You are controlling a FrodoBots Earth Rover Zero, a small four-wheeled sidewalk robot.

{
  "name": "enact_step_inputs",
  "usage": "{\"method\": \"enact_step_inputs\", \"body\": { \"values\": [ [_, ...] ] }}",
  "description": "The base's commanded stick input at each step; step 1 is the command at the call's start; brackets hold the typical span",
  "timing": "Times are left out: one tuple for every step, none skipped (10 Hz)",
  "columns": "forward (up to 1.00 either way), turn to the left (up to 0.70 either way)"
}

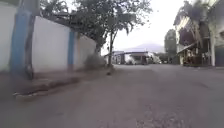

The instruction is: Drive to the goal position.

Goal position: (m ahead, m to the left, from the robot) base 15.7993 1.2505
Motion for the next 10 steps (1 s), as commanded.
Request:
{"method": "enact_step_inputs", "body": {
  "values": [
    [1.00,-0.37],
    [1.00,-0.39],
    [1.00,-0.40],
    [1.00,-0.40],
    [1.00,-0.40],
    [1.00,-0.03],
    [1.00,0.00],
    [1.00,0.00],
    [1.00,0.00],
    [1.00,0.00]
  ]
}}
